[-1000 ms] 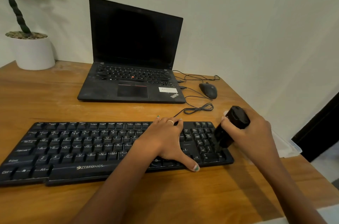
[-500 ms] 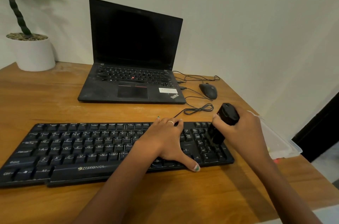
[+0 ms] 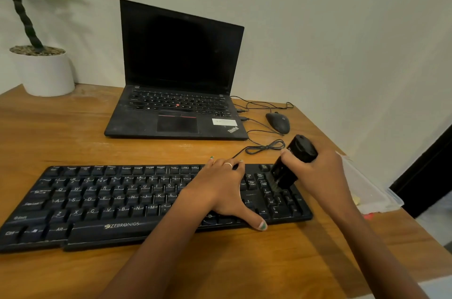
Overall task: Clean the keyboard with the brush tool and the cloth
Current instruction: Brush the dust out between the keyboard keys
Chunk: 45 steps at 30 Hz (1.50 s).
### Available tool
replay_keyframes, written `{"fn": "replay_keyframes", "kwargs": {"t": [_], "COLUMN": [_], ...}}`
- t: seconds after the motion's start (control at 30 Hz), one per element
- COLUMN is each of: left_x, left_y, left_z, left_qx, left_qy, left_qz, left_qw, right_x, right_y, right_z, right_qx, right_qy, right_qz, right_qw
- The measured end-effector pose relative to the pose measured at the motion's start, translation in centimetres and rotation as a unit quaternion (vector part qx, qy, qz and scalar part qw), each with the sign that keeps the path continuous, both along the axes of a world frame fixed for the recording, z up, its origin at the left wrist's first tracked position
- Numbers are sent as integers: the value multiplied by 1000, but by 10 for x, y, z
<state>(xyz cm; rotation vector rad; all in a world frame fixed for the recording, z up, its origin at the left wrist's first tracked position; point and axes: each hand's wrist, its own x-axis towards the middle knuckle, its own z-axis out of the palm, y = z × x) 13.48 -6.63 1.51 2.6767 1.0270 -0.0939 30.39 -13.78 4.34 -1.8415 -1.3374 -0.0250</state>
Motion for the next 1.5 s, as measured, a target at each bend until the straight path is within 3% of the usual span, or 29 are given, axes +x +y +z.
{"fn": "replay_keyframes", "kwargs": {"t": [0.33,0.43,0.57,0.67,0.77,0.9,1.03,1.17,1.27,1.4,1.5], "left_x": [0,0,0,0,0,0,0,-1,-1,0,0], "left_y": [0,0,0,0,0,0,-1,-1,0,1,2], "left_z": [1,0,-1,0,1,0,1,1,0,-1,-3], "left_qx": [-2,-1,1,0,-7,-5,-5,-5,-3,2,-1], "left_qy": [-2,-3,-2,-5,-6,-5,-3,-4,-7,-6,-2], "left_qz": [-3,-3,-3,-3,-3,-4,-3,0,-1,-4,-3], "left_qw": [1000,1000,1000,1000,1000,1000,1000,1000,1000,1000,1000], "right_x": [-1,-1,-2,-2,5,8,4,-2,-1,0,4], "right_y": [12,16,21,20,17,8,1,-6,-14,-28,-35], "right_z": [1,1,1,6,10,9,13,14,14,18,18], "right_qx": [-9,-15,-12,-17,-33,-57,-35,-75,-74,-100,-89], "right_qy": [-29,31,-34,9,-42,72,-62,17,-93,-21,-94], "right_qz": [-19,-2,-26,-9,-37,9,-41,1,-49,-3,-53], "right_qw": [999,999,999,1000,998,996,997,997,992,995,990]}}
